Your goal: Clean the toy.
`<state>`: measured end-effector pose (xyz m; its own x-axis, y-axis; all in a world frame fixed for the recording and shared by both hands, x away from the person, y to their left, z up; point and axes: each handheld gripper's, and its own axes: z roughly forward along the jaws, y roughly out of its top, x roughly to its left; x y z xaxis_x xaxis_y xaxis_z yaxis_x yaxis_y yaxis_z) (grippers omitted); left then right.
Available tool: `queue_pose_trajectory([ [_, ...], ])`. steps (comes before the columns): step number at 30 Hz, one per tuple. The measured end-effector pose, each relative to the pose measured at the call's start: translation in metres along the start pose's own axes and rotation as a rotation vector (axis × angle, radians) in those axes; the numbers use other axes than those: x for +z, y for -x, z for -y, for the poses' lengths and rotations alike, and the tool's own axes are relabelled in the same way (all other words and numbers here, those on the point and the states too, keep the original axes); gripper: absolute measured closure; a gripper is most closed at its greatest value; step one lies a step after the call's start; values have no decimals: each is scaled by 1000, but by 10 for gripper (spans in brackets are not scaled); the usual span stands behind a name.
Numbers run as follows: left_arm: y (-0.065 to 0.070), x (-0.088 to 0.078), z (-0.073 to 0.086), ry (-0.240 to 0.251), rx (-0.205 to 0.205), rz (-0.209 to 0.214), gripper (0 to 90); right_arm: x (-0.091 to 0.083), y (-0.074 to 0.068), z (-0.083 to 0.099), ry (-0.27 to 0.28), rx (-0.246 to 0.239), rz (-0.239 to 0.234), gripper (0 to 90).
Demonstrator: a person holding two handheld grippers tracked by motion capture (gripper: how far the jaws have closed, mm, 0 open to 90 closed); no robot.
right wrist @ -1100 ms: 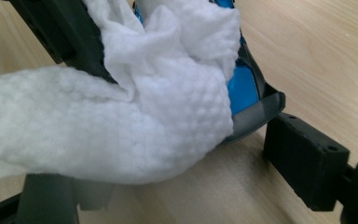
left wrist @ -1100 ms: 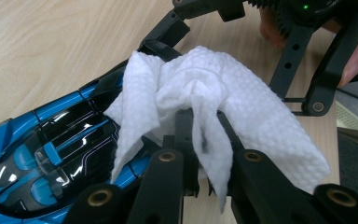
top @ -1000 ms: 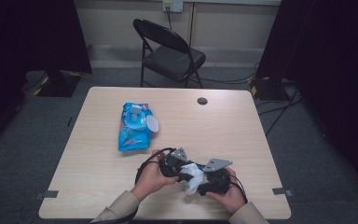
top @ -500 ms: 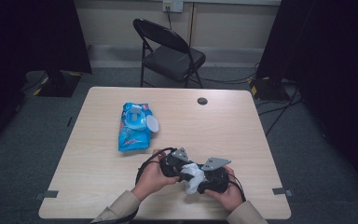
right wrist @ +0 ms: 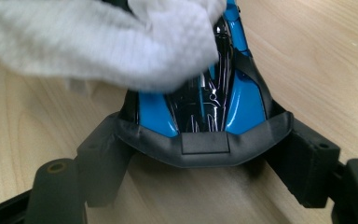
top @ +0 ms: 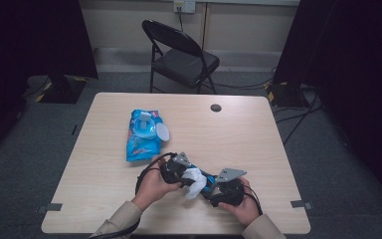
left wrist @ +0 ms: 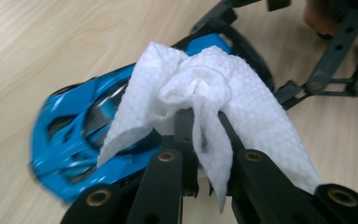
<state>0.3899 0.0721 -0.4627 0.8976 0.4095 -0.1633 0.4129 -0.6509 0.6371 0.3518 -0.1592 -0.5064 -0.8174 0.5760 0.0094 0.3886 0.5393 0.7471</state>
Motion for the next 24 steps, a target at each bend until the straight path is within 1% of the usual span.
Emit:
queue_pose_trajectory([
  [1,-3,-2,2,3,-11,-6,843,0,0,0,0,1,0,258],
  [5,-12,-9,8,5,-27,-29,843,0,0,0,0,2,0,258],
  [8,-17,-13,12,7,-48,-42,843,-1,0,1,-1,1,-2,258],
  [11,-21,-16,16,10,-65,-38,844,-2,0,2,0,1,-1,258],
  [12,-22,-16,16,12,-67,-39,843,-2,0,2,0,1,-1,258],
  [16,-28,-21,19,-3,-71,-67,842,-3,0,3,-1,1,-3,259],
  [20,-35,-21,25,-6,-102,-71,845,-3,0,3,0,-1,-2,258],
  [21,-35,-21,25,-1,-100,-66,845,-3,0,3,-1,0,-2,258],
  [22,-35,-21,26,3,-108,-71,845,-3,0,3,0,0,-2,258],
  [23,-36,-20,26,-2,-104,-74,846,-3,0,3,0,0,-1,258],
  [24,-36,-20,26,3,-111,-70,845,-3,0,3,0,0,-2,258],
])
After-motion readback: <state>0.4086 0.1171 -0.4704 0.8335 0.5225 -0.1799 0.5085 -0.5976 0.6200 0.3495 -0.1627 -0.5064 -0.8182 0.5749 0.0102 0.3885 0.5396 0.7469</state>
